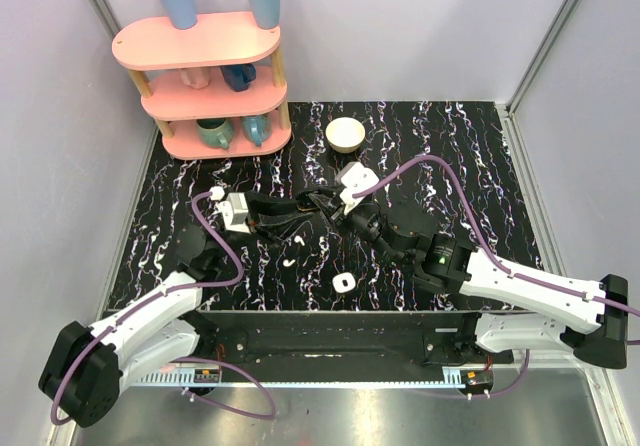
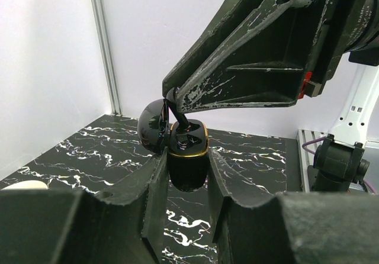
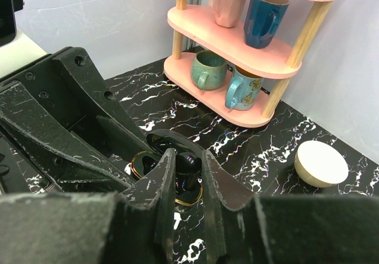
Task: Insert the wireless bluetooth earbuds into the charging case
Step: Insert the right earbud into the right side groove of the charging case.
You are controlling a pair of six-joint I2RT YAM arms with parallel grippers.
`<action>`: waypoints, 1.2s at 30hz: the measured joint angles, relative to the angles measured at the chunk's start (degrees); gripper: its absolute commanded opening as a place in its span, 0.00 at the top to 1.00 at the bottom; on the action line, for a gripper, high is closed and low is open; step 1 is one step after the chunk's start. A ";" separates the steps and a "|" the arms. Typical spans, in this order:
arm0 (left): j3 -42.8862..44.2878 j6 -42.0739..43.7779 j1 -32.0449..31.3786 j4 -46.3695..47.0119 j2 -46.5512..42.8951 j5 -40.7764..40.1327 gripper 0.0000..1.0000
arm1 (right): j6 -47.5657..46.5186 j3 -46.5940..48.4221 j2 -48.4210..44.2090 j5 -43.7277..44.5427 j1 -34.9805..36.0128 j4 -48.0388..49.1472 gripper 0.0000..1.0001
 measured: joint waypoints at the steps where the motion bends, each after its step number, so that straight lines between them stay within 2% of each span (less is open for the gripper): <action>1: 0.00 0.00 0.00 -0.02 -0.04 0.00 1.00 | -0.13 0.00 0.00 -0.17 0.00 0.00 0.91; 36: 0.00 -1.97 -0.31 -2.10 -1.51 -1.92 1.00 | -4.39 -1.29 -0.63 -2.49 0.04 1.07 0.96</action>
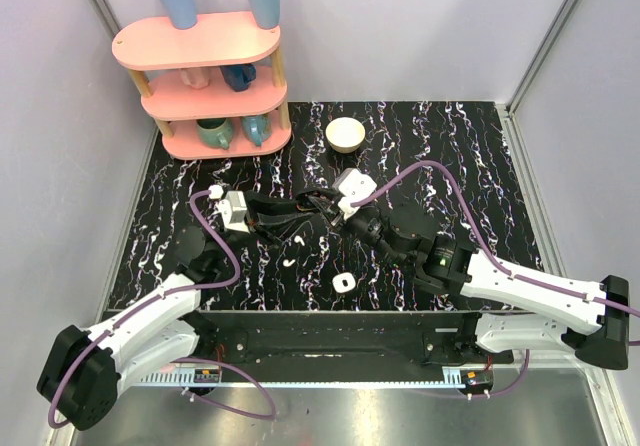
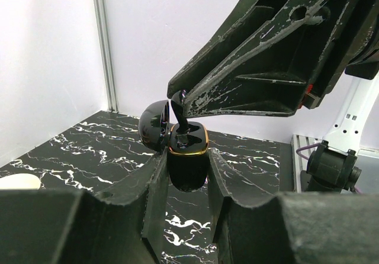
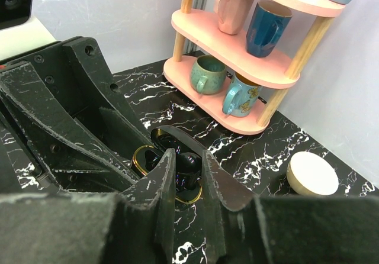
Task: Insert the wireless bluetooth earbuds into the charging case
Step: Insert the right earbud into the right side groove of the charging case.
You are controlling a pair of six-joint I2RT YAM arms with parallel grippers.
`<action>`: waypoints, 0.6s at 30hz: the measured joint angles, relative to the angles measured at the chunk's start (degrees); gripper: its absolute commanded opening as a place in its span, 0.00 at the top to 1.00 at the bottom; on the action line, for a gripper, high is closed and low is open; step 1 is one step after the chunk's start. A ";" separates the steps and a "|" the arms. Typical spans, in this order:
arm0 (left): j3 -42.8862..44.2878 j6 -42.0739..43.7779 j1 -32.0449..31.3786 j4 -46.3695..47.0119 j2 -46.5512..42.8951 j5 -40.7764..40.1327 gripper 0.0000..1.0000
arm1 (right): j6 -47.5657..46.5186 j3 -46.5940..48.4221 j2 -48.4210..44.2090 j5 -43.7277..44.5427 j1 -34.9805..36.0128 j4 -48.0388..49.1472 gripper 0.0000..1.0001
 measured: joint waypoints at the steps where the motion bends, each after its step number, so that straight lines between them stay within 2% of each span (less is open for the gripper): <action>1: -0.02 -0.02 0.00 0.13 0.00 -0.04 1.00 | -0.02 -0.13 -0.02 0.07 0.00 0.20 0.96; 18: -0.90 -0.42 -0.02 2.25 -0.31 -1.84 1.00 | 0.02 -0.87 -0.37 0.48 0.24 1.90 0.96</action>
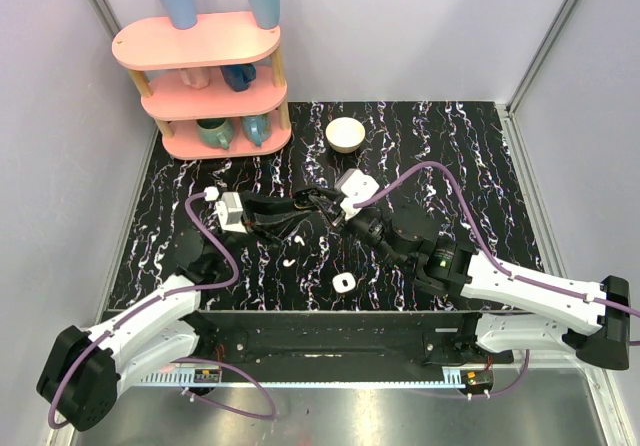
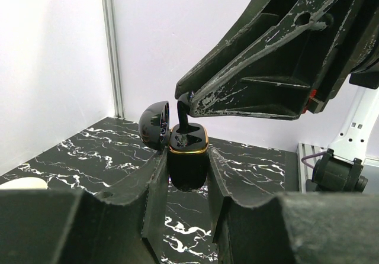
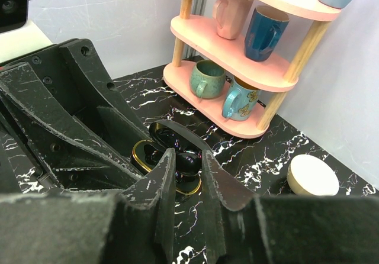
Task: Insert the wireless bluetooth earbuds into the charging case
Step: Insert the right earbud into the right side groove of the charging case.
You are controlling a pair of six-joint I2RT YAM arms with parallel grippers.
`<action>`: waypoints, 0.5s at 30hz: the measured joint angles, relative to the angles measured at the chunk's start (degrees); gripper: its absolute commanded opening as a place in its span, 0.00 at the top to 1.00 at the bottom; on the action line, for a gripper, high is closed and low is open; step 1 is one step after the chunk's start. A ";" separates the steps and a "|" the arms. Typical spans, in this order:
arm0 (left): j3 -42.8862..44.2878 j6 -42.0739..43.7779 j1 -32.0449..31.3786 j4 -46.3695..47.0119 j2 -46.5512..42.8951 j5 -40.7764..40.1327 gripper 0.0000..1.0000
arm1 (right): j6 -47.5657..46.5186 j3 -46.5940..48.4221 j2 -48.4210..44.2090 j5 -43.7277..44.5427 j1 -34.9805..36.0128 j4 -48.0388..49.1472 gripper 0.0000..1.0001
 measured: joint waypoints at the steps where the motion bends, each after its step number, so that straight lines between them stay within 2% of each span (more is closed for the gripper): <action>1: -0.02 -0.02 0.00 0.17 0.00 -0.09 1.00 | 0.02 0.00 0.00 0.17 0.00 0.07 0.96; 10: -1.16 0.02 0.02 3.48 0.13 -0.74 1.00 | 0.66 0.00 0.72 1.44 0.70 -0.31 0.95; 12: -1.40 0.02 0.02 3.89 0.20 -0.72 1.00 | 0.90 0.02 0.79 1.49 0.74 -0.39 0.91; 15: -1.62 0.02 0.02 4.94 0.68 -0.66 1.00 | 1.33 0.04 0.81 1.70 0.74 -0.52 0.76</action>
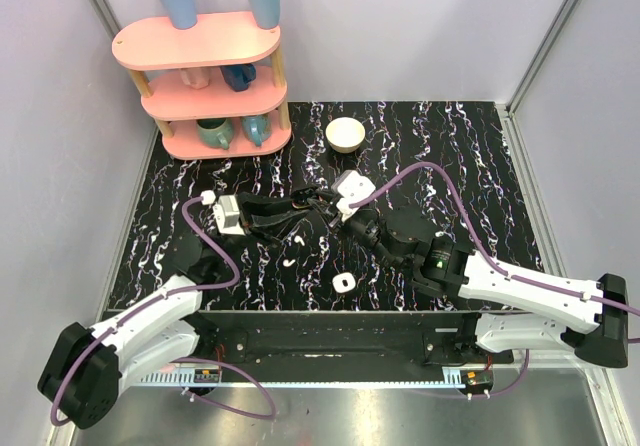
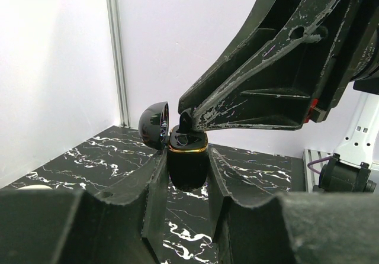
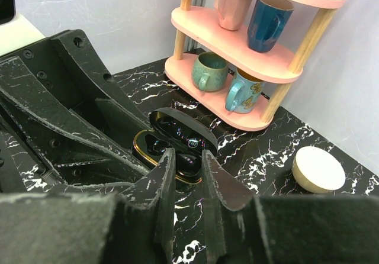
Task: Insert the wireless bluetooth earbuds into the charging case
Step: Insert the right earbud into the right side groove of the charging case, then pick up the left earbud from the center of the board.
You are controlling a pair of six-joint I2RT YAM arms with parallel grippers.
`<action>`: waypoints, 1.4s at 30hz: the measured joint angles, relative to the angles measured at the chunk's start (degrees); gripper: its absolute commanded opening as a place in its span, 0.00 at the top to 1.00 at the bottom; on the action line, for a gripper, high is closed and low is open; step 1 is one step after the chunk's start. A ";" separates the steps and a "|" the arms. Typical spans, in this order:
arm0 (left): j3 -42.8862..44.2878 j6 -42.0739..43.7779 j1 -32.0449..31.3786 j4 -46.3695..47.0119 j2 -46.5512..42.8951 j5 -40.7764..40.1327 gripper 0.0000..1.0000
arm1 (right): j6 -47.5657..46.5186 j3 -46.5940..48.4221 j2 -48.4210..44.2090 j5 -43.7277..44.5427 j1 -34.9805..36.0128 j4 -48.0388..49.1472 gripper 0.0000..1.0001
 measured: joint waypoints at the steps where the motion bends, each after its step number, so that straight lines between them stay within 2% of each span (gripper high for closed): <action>1: -0.02 0.00 0.00 0.26 0.22 0.04 1.00 | 0.15 0.00 0.02 0.13 0.00 -0.04 0.66; 4: -0.11 0.02 0.02 0.61 0.42 0.26 1.00 | 0.57 0.00 0.11 0.31 0.00 -0.07 0.58; 5: -0.17 0.04 0.00 0.83 0.46 0.42 1.00 | 0.74 0.00 0.13 0.55 0.02 -0.07 0.51; 7: -0.33 0.22 0.00 1.27 0.52 0.81 1.00 | 1.11 0.09 0.13 1.07 0.02 -0.04 0.47; 8: -0.44 0.28 0.00 1.53 0.52 0.90 1.00 | 1.29 0.17 0.11 1.22 0.00 -0.04 0.38; 9: -0.63 0.48 0.00 2.01 0.55 0.98 1.00 | 1.29 0.22 0.07 1.49 -0.02 -0.04 0.34; 16: -2.14 1.86 -0.02 5.73 0.55 1.03 1.00 | 3.43 0.22 -1.44 2.54 -0.02 -0.48 0.30; 26: -3.28 3.30 -0.09 8.87 2.23 0.87 1.00 | 9.68 0.04 -8.68 2.84 -0.02 -0.48 0.25; 31: -4.17 3.93 -0.13 8.96 2.56 0.74 1.00 | 13.29 -1.90 -11.67 11.96 -0.07 -2.71 0.26; 34: -4.48 4.33 -0.13 9.09 2.27 0.74 1.00 | 18.82 -2.73 -13.09 20.02 -1.03 -8.85 0.29; 36: -4.50 4.76 -0.13 9.01 1.53 0.76 1.00 | 27.26 -3.50 -14.47 23.65 -3.85 -17.07 0.31; 42: -4.50 6.21 -0.26 8.85 -3.04 0.85 1.00 | 51.58 -8.33 -17.09 21.22 -16.41 -37.57 0.31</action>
